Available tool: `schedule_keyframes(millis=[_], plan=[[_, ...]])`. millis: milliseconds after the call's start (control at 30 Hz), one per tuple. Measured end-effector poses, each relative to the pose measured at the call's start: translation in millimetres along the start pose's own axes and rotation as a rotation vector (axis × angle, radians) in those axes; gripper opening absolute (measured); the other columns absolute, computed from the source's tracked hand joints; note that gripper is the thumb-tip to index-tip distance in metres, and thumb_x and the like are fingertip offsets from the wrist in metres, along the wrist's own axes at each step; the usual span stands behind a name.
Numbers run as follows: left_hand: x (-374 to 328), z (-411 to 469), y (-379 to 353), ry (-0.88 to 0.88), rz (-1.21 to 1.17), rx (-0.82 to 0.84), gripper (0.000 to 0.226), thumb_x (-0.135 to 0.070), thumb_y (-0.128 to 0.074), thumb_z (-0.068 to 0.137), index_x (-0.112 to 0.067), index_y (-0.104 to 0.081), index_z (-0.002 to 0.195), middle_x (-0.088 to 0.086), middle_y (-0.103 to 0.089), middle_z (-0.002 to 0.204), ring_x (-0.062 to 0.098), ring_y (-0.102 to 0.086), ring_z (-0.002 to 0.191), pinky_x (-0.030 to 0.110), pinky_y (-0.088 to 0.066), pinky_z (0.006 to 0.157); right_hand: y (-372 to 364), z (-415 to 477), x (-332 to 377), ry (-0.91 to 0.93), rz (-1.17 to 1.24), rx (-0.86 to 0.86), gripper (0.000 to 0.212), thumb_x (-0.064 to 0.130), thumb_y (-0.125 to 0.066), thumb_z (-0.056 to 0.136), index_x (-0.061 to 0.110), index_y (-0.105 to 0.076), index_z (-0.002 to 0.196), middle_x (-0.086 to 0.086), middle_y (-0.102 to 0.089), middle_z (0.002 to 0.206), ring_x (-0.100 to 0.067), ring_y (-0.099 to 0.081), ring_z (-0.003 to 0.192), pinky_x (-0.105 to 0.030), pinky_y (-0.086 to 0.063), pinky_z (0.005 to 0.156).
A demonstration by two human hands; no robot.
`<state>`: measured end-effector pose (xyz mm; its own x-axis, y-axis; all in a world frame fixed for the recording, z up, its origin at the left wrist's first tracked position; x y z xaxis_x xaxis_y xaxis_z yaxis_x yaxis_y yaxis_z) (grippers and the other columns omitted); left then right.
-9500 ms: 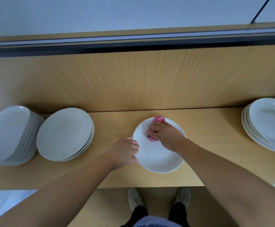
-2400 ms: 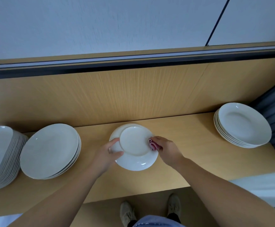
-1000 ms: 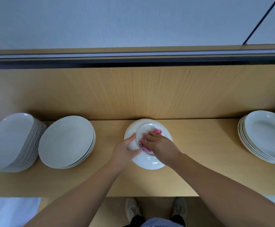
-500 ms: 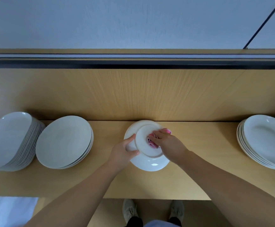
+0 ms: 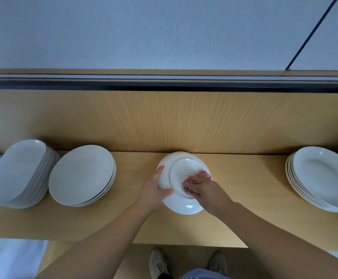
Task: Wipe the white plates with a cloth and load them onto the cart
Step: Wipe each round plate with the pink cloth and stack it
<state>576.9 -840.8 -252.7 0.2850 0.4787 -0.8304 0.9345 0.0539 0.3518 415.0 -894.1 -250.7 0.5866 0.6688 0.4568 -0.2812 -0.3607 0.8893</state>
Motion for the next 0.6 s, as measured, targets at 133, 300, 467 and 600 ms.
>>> schedule_keyframes(millis=[133, 300, 467, 600], plan=[[-11.1, -9.4, 2.6, 0.03, -0.13, -0.011, 0.065, -0.033, -0.082, 0.053, -0.028, -0.058, 0.113, -0.011, -0.066, 0.103, 0.013, -0.064, 0.1, 0.042, -0.055, 0.088, 8.1, -6.3, -6.0, -0.006, 0.078, 0.08, 0.029, 0.018, -0.049, 0.1, 0.02, -0.066, 0.125, 0.003, -0.059, 0.127, -0.016, -0.049, 0.119, -0.025, -0.042, 0.095], [-33.9, -24.4, 1.6, 0.018, -0.303, 0.002, 0.034, -0.018, -0.078, 0.07, -0.02, -0.069, 0.103, 0.001, -0.074, 0.101, 0.021, -0.069, 0.096, 0.045, -0.056, 0.088, 35.0, -6.9, -5.7, 0.052, 0.118, 0.043, 0.028, 0.015, -0.053, 0.097, 0.02, -0.067, 0.121, 0.008, -0.062, 0.122, -0.013, -0.053, 0.112, -0.017, -0.042, 0.088], [-59.9, -40.0, -8.2, 0.04, -0.351, -0.113, 0.017, -0.005, -0.068, 0.085, -0.019, -0.066, 0.094, 0.002, -0.074, 0.096, 0.024, -0.069, 0.094, 0.048, -0.055, 0.089, 69.3, -10.1, -3.3, 0.15, 0.146, -0.029, 0.028, 0.011, -0.059, 0.095, 0.02, -0.069, 0.119, 0.011, -0.066, 0.113, -0.01, -0.055, 0.105, -0.016, -0.042, 0.088], [-82.1, -53.6, -0.9, -0.004, -0.159, -0.24, 0.029, -0.022, -0.071, 0.073, -0.023, -0.063, 0.1, -0.001, -0.07, 0.1, 0.021, -0.066, 0.095, 0.05, -0.055, 0.086, 102.6, -17.3, -5.5, 0.259, 0.175, -0.147, 0.029, 0.006, -0.065, 0.09, 0.02, -0.07, 0.115, 0.015, -0.066, 0.109, -0.008, -0.061, 0.094, -0.023, -0.052, 0.082]])
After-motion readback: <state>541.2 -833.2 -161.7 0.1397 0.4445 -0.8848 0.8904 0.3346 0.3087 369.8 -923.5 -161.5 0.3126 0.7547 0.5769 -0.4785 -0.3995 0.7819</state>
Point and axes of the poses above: each hand's wrist, its own z-axis towards the middle knuckle, its own y-axis out of the back of the hand, x = y × z, the point moved 7 cm from there along z, towards the middle knuckle
